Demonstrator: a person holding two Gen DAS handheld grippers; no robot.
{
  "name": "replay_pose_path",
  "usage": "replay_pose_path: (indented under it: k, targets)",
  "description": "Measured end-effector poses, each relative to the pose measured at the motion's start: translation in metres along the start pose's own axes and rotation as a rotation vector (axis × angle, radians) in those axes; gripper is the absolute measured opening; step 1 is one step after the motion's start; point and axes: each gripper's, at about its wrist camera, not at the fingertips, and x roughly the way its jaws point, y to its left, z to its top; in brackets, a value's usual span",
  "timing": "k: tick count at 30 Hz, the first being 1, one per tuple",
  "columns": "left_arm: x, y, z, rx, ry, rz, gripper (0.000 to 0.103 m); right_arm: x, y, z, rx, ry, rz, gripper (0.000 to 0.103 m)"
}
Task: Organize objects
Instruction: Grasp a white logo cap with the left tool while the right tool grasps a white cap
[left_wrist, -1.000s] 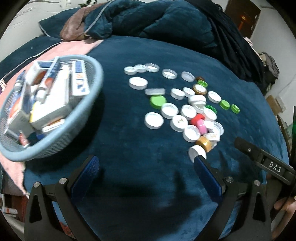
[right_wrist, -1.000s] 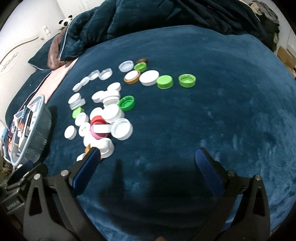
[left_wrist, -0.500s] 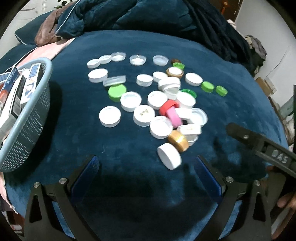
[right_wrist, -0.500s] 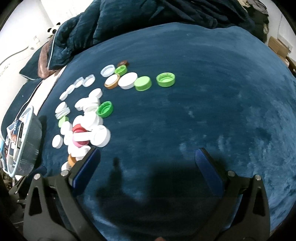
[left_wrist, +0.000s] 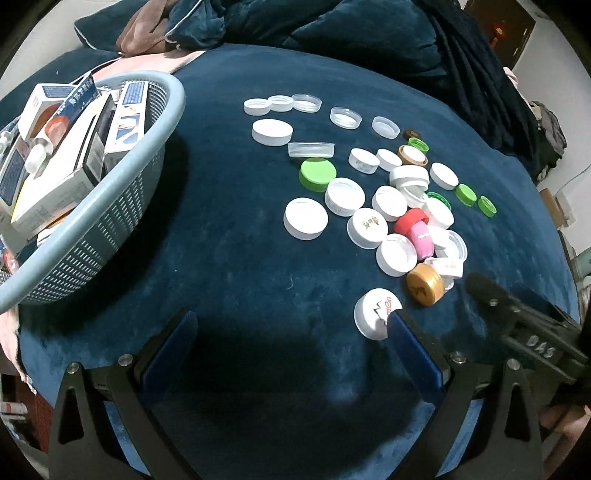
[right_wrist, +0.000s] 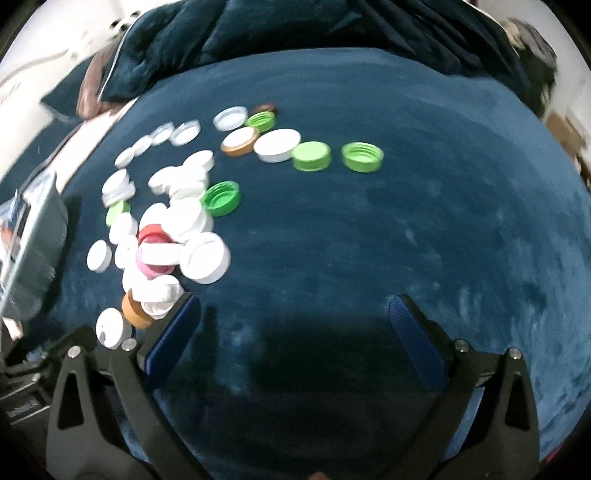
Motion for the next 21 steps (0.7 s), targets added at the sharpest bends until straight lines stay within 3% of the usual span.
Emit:
replay_pose_path:
  k: [11, 12, 14, 15, 16, 17, 21]
  targets:
    - [-0.002, 0.002, -0.002, 0.019, -0.020, -0.034, 0.102, 0.015, 0.030, 0.014, -0.131, -0.047, 0.022, 0.100]
    - [-0.002, 0.001, -0.002, 0.021, -0.021, -0.041, 0.102, 0.014, 0.031, 0.014, -0.136, -0.056, 0.031, 0.096]
    - [-0.003, -0.002, -0.003, 0.032, -0.028, -0.059, 0.102, 0.014, 0.034, 0.013, -0.148, -0.048, 0.056, 0.059]
    - [-0.004, -0.003, -0.003, 0.038, -0.032, -0.065, 0.102, 0.015, 0.035, 0.013, -0.156, -0.041, 0.056, 0.052]
    - [-0.005, -0.007, -0.003, 0.050, -0.038, -0.075, 0.102, 0.013, 0.035, 0.011, -0.159, -0.044, 0.065, 0.039]
    - [-0.005, -0.009, -0.004, 0.058, -0.040, -0.080, 0.102, 0.011, 0.033, 0.010, -0.148, -0.046, 0.081, 0.033]
    - [-0.005, -0.020, -0.004, 0.086, -0.039, -0.109, 0.102, -0.002, 0.015, 0.005, -0.049, -0.052, 0.104, 0.033]
